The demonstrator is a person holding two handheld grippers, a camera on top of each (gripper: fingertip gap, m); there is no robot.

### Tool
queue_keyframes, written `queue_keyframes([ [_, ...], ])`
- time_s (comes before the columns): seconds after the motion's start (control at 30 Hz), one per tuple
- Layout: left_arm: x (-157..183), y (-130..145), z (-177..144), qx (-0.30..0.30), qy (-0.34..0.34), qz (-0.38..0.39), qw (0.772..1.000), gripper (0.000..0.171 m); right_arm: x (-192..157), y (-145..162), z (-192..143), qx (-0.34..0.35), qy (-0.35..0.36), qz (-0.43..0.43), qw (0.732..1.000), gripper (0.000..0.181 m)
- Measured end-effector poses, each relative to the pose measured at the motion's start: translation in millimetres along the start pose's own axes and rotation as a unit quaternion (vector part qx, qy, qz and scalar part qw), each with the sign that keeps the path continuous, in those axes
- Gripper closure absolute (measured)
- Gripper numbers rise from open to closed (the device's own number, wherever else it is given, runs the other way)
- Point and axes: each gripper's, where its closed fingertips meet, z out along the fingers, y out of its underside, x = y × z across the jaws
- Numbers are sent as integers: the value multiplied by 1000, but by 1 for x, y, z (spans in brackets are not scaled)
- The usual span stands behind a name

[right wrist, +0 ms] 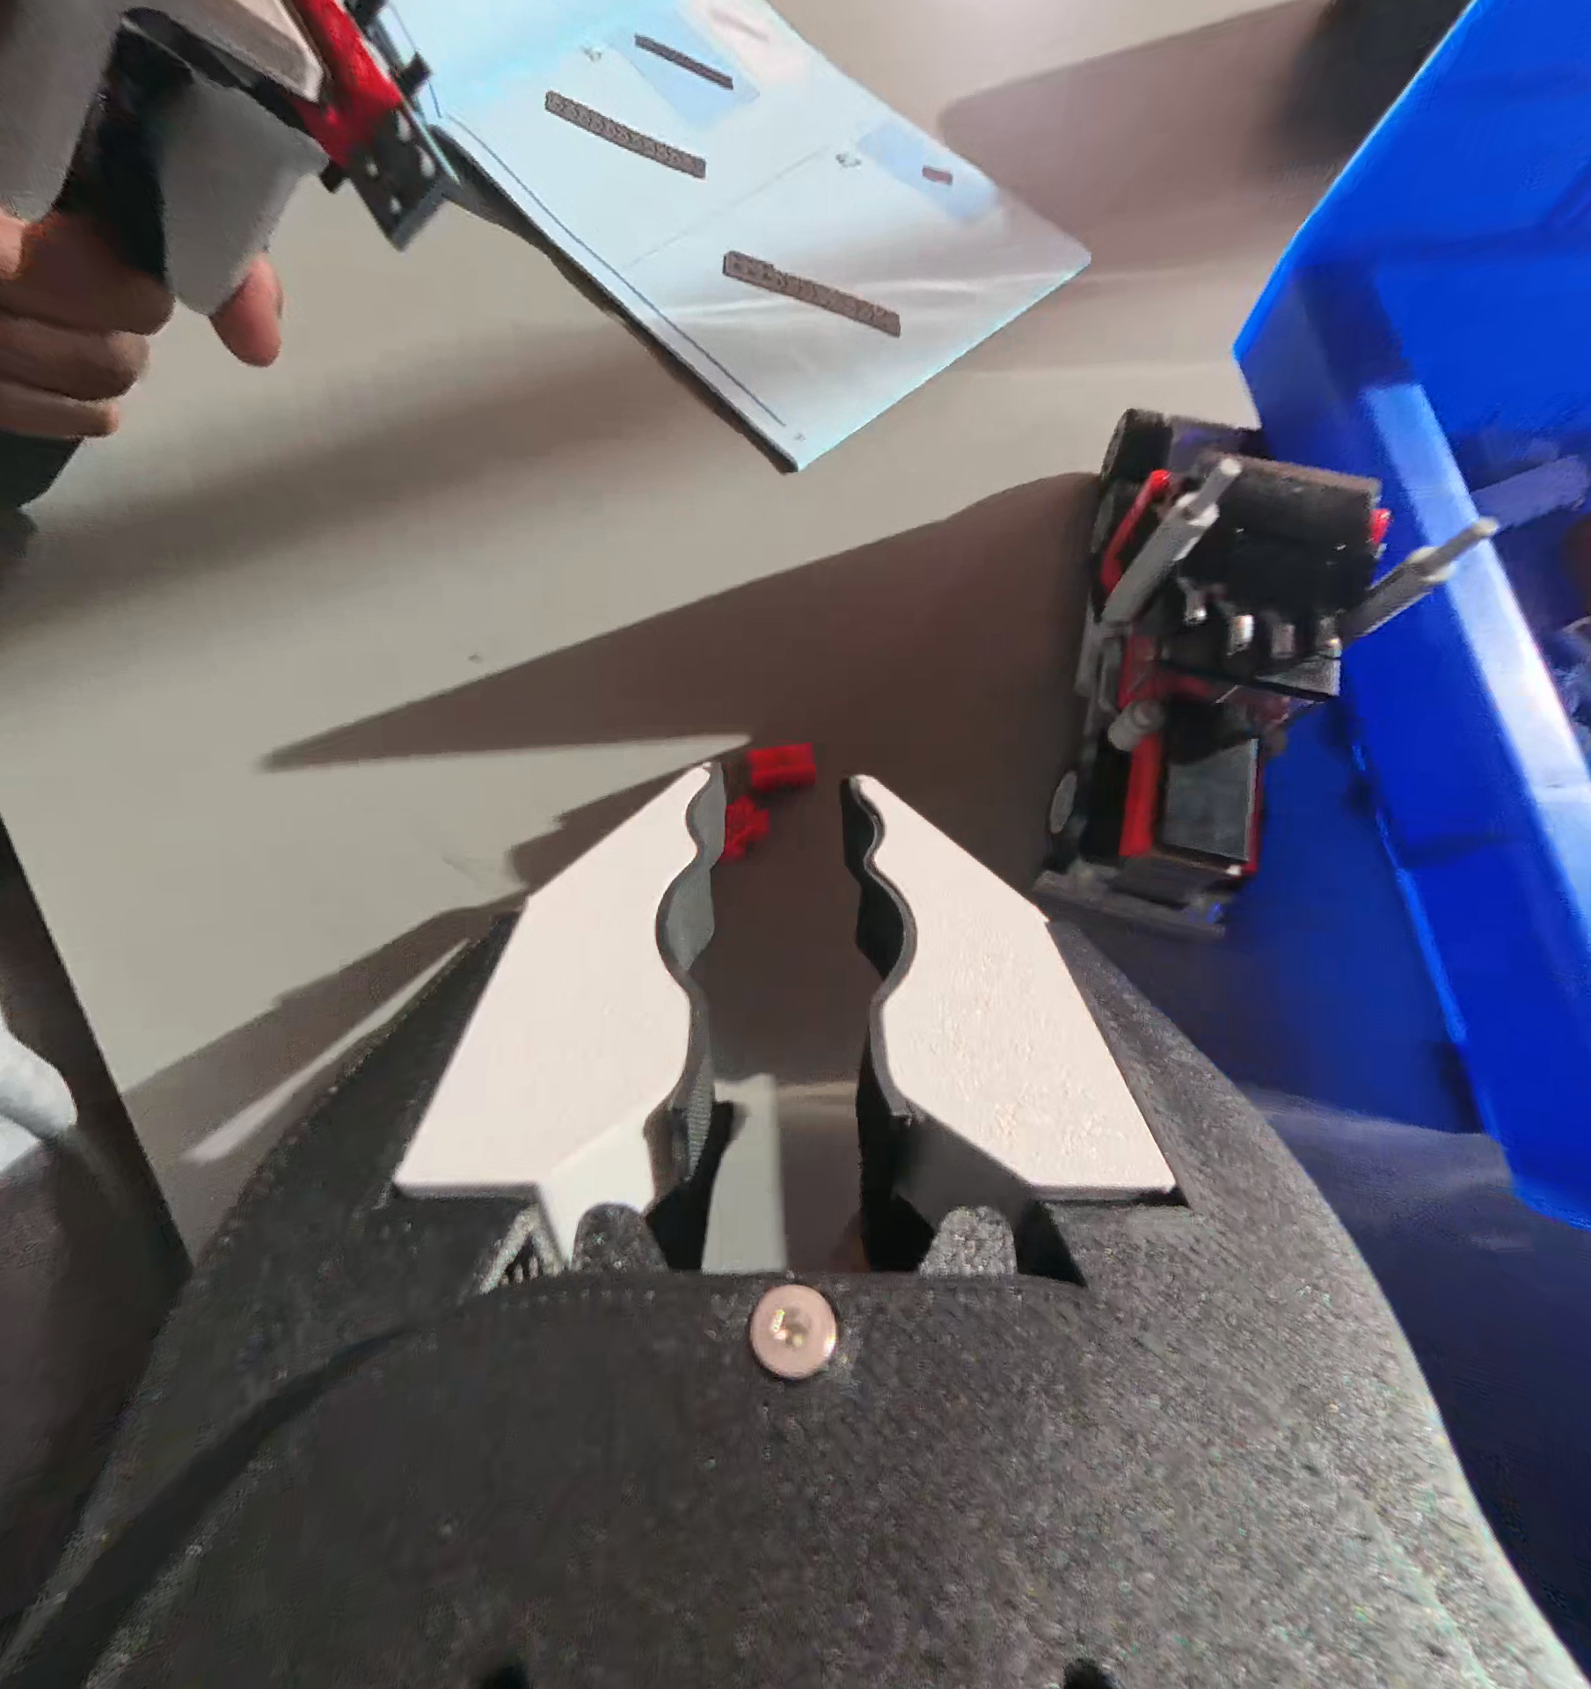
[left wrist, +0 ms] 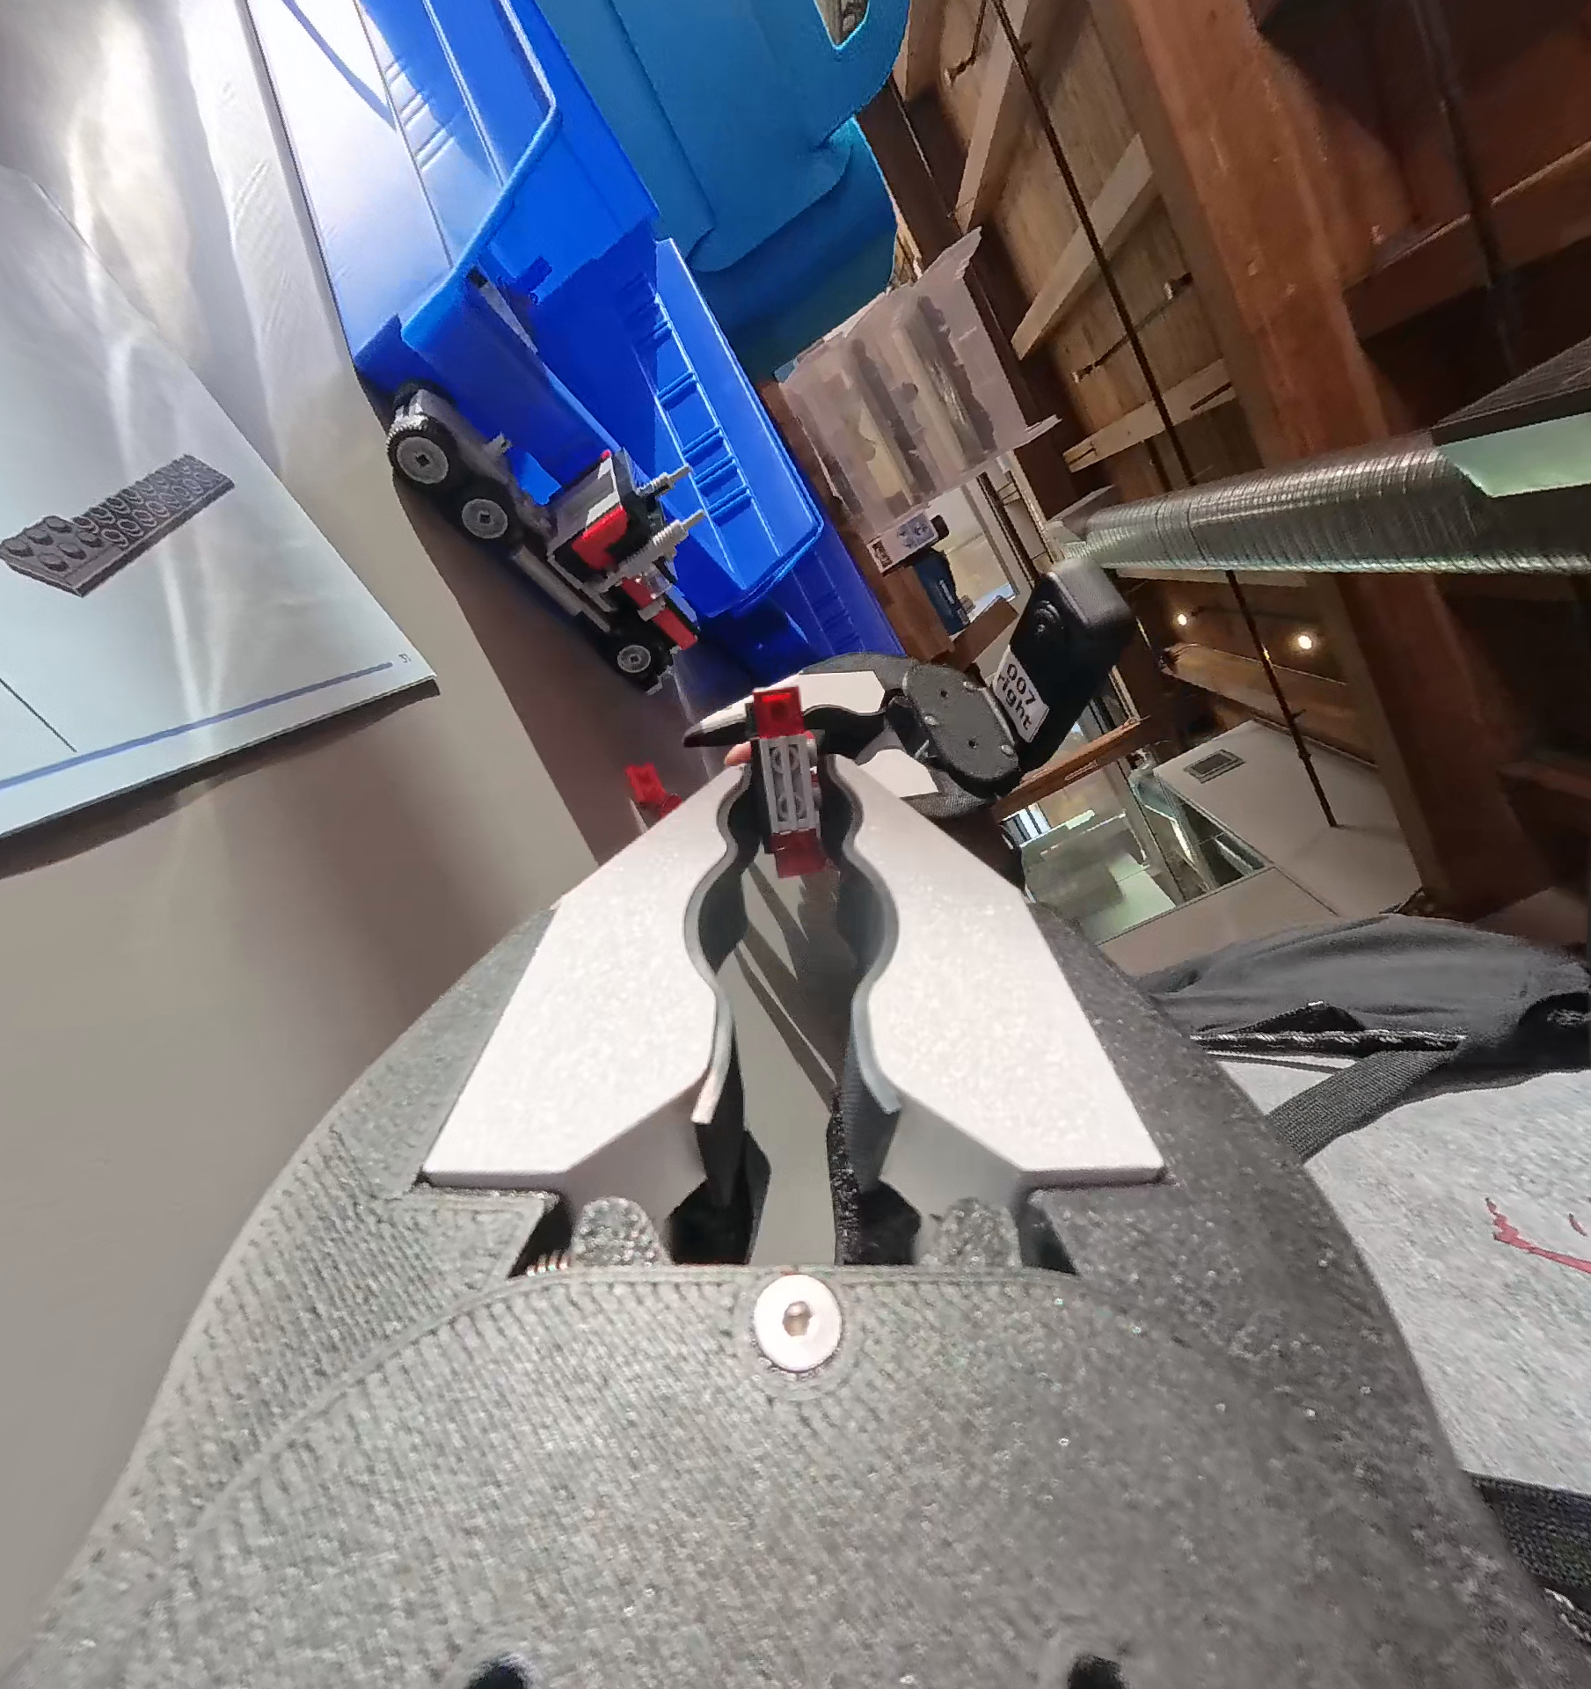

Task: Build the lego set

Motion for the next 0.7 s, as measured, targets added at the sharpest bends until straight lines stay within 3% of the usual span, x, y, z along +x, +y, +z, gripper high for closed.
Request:
queue_keyframes([
  [0.27, 2, 1, -1, 3, 5, -5, 1000, 158, -5, -2, 21, -24, -7, 4, 1000, 155],
  [0.7, -6, -23, -29, 42, 6, -15, 999, 159, -6, -11, 28, -22, -22, 1, 1000, 153],
])
